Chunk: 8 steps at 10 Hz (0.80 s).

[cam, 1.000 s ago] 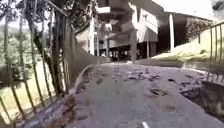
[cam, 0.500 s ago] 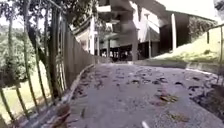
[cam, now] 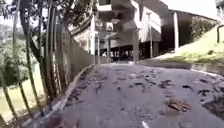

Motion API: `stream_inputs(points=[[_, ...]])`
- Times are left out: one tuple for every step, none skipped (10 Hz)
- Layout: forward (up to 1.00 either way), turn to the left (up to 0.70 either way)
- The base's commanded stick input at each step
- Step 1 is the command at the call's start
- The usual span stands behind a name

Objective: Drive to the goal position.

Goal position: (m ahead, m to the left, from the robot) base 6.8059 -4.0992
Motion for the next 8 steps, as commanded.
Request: stream_inputs(points=[[0.5,0.37],[0.5,0.39],[0.5,0.21],[0.5,0.04],[0.5,0.0],[0.5,0.0],[0.5,0.0],[0.5,0.0]])
